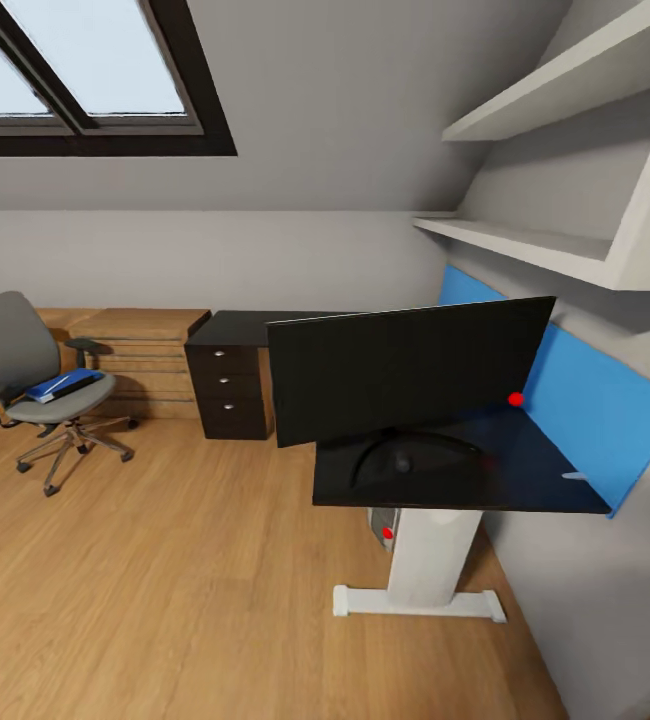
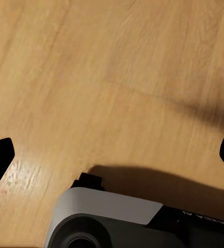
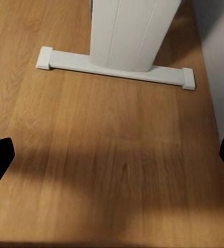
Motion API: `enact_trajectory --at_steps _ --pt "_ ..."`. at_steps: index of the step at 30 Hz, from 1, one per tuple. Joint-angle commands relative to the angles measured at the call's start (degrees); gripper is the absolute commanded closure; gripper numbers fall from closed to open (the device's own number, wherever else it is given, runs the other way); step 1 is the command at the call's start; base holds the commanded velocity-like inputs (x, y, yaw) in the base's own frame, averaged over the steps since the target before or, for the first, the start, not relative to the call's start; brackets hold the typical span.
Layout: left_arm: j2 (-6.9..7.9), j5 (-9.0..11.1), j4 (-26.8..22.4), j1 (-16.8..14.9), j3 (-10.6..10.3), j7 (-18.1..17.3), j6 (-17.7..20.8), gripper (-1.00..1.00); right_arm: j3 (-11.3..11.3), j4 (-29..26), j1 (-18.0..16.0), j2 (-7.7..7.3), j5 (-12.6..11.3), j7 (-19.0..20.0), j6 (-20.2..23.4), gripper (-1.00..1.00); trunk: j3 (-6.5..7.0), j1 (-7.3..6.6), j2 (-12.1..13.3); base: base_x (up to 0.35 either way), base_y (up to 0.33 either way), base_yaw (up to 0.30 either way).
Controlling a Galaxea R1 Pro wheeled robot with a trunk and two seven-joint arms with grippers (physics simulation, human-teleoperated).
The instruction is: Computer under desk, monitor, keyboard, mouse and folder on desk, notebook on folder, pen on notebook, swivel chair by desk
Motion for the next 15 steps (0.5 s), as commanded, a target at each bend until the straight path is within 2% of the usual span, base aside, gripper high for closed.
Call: enact_trajectory --at_steps 1,7,15 --pt "-0.01 0.1 0.0 0.0 0.1 0.0 -0.2 -1.00 0.5 0.1 -0.1 0.01 -0.2 -0.2 -0.2 -1.00 -0.06 0.00 0.0 0.000 -0.341 0.000" --pt "0.01 0.1 0.0 0.0 0.1 0.0 -0.2 -1.00 0.6 0.1 -0.1 0.01 -0.2 -0.2 -0.2 -1.00 -0.06 0.00 0.0 0.000 -0.224 0.000" --pt "0.01 0.1 0.0 0.0 0.1 0.0 -0.2 -1.00 0.6 0.1 -0.1 -0.01 -0.2 -0.2 -0.2 -1.00 -0.06 0.00 0.0 0.000 -0.045 0.000"
